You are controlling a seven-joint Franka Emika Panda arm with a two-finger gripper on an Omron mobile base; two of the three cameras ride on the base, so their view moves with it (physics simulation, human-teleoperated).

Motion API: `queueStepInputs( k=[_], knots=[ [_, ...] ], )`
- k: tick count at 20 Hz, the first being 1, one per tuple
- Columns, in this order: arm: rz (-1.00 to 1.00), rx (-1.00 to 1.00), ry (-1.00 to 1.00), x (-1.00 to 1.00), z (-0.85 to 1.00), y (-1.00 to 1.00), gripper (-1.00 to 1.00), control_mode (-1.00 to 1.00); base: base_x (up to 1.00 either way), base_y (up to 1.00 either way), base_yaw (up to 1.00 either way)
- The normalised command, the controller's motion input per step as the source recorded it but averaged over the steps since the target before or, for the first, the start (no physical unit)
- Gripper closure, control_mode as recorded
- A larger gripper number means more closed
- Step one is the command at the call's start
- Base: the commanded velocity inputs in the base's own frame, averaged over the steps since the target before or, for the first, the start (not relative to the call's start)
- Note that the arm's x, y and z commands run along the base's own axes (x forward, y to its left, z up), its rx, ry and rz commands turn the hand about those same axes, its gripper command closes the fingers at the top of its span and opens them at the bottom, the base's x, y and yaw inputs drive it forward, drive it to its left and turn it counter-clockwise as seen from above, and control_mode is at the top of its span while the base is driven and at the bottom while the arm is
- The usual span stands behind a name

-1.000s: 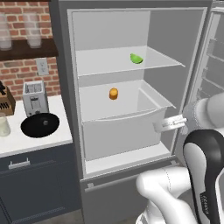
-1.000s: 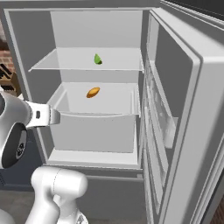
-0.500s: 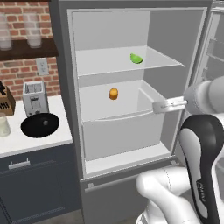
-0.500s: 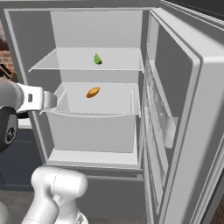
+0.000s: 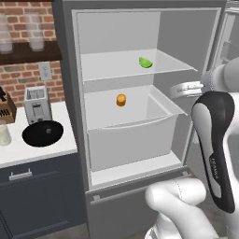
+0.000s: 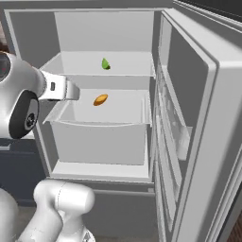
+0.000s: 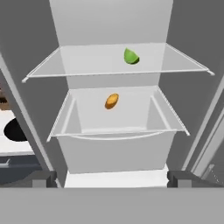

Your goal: Grab a lemon wedge from the fridge and one ice cube from the ice bowl, and put them in the glass of lemonade.

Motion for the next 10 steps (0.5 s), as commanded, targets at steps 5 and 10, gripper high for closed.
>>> queueStepInputs(
  k=[5, 10],
  knots=[
    [0.0, 0.0, 0.0, 0.67, -0.25, -0.15, -1.0, -1.0, 0.0, 0.0, 0.0],
    [0.0, 0.0, -0.02, 0.56, -0.03, -0.06, -1.0, -1.0, 0.0, 0.0, 0.0]
  ],
)
